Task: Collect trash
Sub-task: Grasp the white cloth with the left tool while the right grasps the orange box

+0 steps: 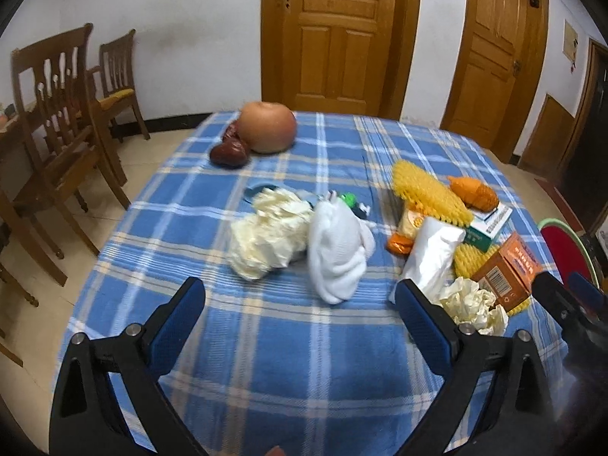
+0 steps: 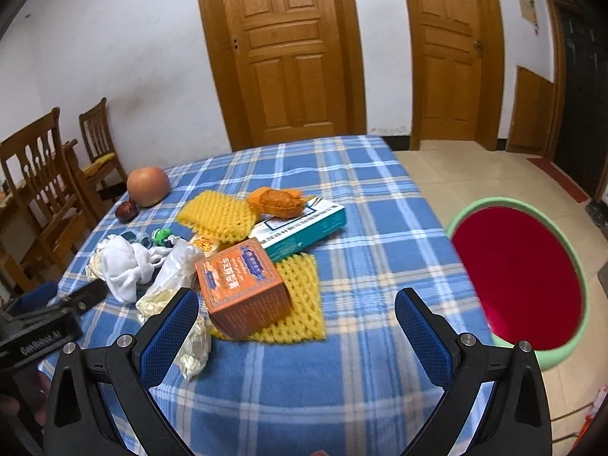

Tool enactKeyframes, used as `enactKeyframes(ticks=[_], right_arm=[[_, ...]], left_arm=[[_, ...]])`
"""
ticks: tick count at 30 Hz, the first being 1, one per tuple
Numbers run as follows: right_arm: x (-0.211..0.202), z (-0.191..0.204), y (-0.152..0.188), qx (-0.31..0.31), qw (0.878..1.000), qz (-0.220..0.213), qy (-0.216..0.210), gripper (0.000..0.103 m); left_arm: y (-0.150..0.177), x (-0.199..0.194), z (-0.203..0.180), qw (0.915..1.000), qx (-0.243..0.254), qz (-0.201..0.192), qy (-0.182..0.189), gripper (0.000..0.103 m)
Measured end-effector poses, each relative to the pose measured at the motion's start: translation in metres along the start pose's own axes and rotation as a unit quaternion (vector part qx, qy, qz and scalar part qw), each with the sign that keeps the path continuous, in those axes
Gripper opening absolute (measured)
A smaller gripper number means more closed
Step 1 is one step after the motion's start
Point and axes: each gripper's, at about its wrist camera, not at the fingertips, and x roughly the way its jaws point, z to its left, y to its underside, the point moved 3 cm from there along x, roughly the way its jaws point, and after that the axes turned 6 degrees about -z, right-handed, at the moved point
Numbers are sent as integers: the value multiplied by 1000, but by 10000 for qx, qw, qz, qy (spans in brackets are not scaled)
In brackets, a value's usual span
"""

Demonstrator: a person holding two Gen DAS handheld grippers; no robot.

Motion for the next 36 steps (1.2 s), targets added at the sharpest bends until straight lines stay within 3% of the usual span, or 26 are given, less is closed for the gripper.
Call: enactKeyframes(ticks=[8,11,13,15,18,26,36], right_arm=[[20,9,-5,-37,9988,137,-467,80],[22,15,-5,-97,9977,161,-659,67],[22,18,-5,-106,9971,198,-727,62],[23,20,-4,-150,9969,199,-749,59],[25,21,-2,-171,9965,232,-780,59],[22,19,-3,-110,9957,227,-889,56],[-9,3,-10,119,9964,-125,-832,56]], left_arm=[[-3,24,-7,9992,-199,190,306,80],[-3,32,-9,9979,-300,290,494,60],[-1,35,-9,9968,-353,381,609,39],[1,35,-9,9958,-408,414,711,27],[3,32,-9,9953,-436,367,781,19],[3,5,-12,9929,-456,213,1073,18],[-12,-36,-33,9903,-203,-150,1364,18]])
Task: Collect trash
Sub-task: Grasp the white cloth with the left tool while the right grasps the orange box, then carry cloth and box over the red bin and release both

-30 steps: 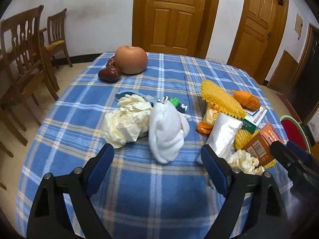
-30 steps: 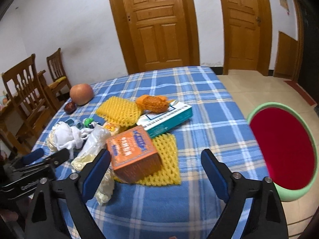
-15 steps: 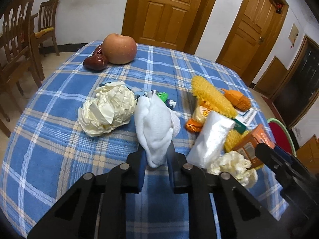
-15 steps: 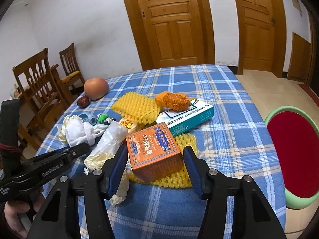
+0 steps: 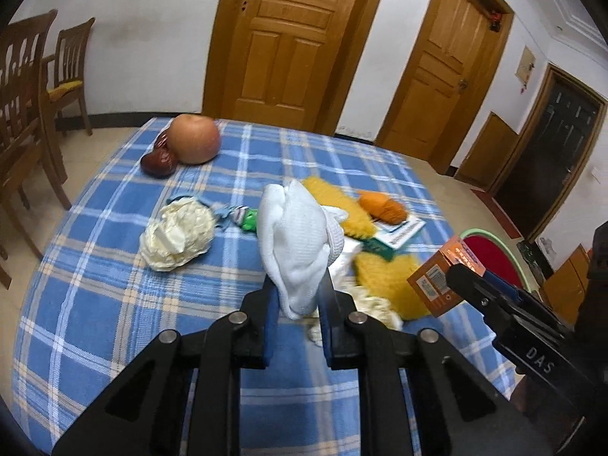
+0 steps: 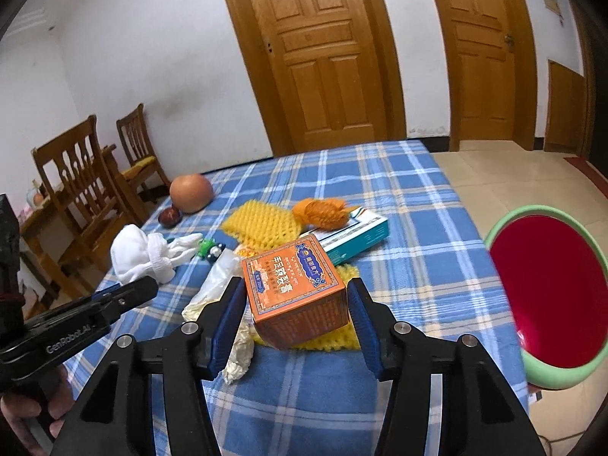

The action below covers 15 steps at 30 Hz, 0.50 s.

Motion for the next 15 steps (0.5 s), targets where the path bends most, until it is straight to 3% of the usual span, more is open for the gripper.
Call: enactKeyframes(ticks=[7,15], right_arm=[[-26,-24,-7,221,9992,-246,241,56],[-56,-72,-8,650,9932,-484,834,56]], left_arm=[[-5,-2,-35,9992,271,-16,285,18],[-4,13,-89,9950,728,116,677,18]])
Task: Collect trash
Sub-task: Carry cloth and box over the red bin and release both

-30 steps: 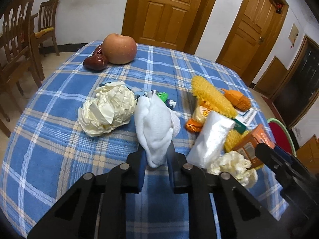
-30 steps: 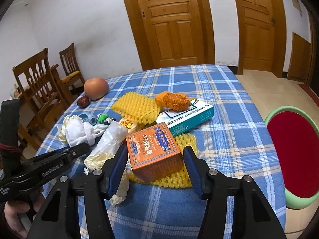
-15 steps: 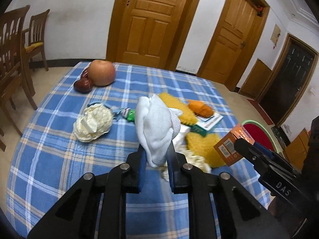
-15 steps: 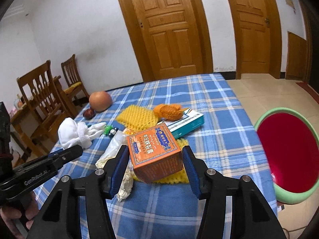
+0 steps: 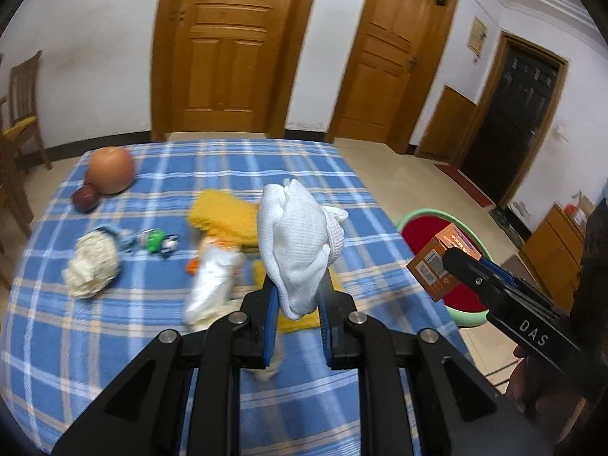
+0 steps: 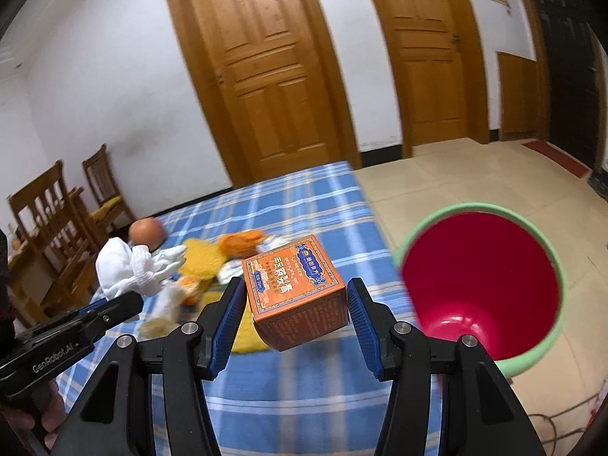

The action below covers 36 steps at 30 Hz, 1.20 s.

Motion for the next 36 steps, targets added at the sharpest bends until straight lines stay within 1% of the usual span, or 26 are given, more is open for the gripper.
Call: enactKeyframes(ticks=[7,13,20,27,29,33,36], right_arm=[[-9,-54,-2,325,9983,-65,475,56],[-10,-95,1,592,9949,-42,815,56],[-7,-136,9,833,9896,51,1171,56],[-7,-172,22,1081,9839,184,1411,58],[-6,-179,23,1153,9826,201,1443,59],[-9,-187,26,1263,9809,187,1468,59],[-10,-191,27,1299,9802,184,1480,59]], left_arm=[[-1,30,-45,9987,324,227,330,18],[-1,61,-79,9952,544,450,675,18],[5,97,-122,9904,834,720,841,18],[13,127,-154,9844,1101,1000,937,18],[15,129,-160,9834,1206,986,928,20],[15,129,-168,9819,1243,964,1052,37],[15,127,-170,9824,1277,922,1002,40]])
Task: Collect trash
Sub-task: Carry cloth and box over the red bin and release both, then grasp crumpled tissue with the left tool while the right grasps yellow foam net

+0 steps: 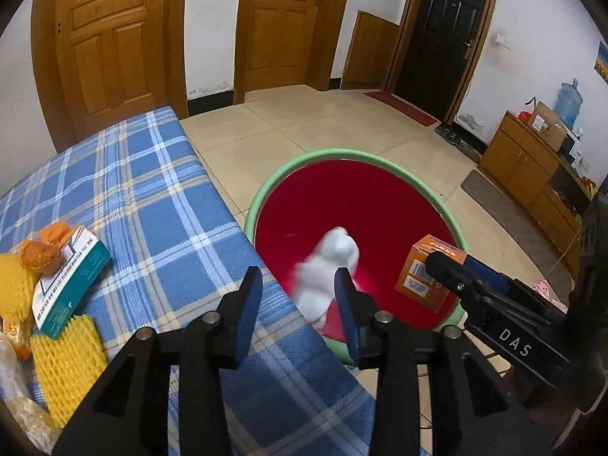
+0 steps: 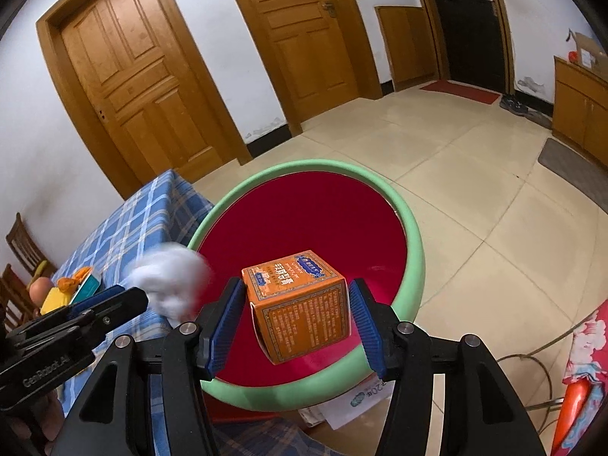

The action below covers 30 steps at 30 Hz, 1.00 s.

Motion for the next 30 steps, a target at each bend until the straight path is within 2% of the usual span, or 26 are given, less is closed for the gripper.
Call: enactKeyframes(ticks=[6,9,15,24,30], right_arm=[[-4,1,-1,-1,10000,-46,-21,59],[-7,5,-2,-45,9999,-102,-17,65],[-16,13,-4,-70,9998,-157,-77,65],[-35,38,-4,-171,9991,-219,-328,66],[-44,67,1,-337,9976,-211,-574,66]], left_arm=[[1,-7,2,10000,-71,-25,-60,44],[1,-13,5,9999,-125,-70,-76,44],[1,-29,16,9993,-269,-199,-169,47],[7,-65,47,9959,-558,-449,-546,57],[14,-89,74,9917,-800,-591,-811,58]])
